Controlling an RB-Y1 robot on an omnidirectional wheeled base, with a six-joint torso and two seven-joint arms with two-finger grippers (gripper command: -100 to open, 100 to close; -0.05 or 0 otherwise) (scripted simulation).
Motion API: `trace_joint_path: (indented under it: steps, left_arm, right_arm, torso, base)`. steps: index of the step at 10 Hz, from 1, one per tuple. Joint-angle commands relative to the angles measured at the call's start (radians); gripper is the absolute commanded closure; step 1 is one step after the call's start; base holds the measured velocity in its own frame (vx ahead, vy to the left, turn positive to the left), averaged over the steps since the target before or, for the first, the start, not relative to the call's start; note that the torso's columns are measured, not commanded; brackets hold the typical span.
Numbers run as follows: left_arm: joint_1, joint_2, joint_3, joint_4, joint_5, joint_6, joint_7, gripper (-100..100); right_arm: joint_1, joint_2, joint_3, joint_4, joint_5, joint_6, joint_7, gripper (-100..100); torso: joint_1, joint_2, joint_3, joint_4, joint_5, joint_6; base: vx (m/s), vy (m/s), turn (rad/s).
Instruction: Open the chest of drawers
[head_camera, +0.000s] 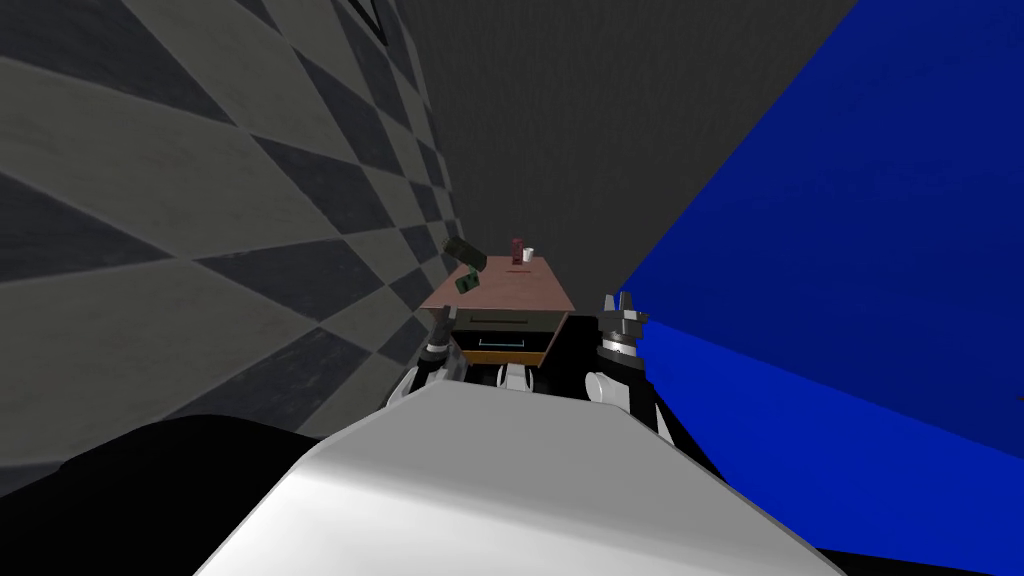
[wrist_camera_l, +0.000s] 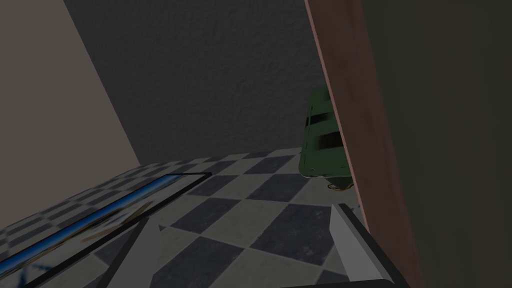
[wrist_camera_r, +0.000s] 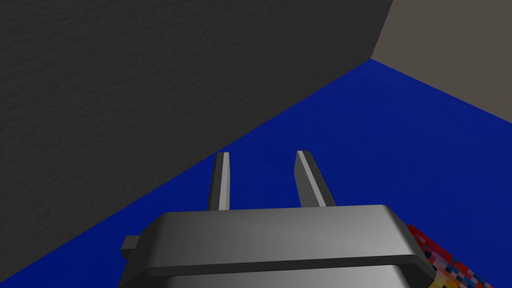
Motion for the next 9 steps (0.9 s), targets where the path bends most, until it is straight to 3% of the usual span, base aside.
trace_joint_path:
  steps: [1,9]
  left_arm:
    - [-0.005,0.001,0.002,0.061,-0.005,-0.034,-0.003,-100]
    - [-0.035,0.003,0.012,0.254,-0.022,-0.165,-0.02,-100]
  right_arm:
    - [0.0,0.0,0.0,0.0,0.0,0.0,0.0,0]
    - [0.0,0.0,0.0,0.0,0.0,0.0,0.0,0]
  torso:
    - [0.001,-0.003,-0.001,-0.002,0.002,0.0]
    - [0.004,-0.011,-0.006,-0.004,0.002,0.003]
  base:
    - [0.022,-0.013,0.008]
    - [0.02,-0.018,0.014]
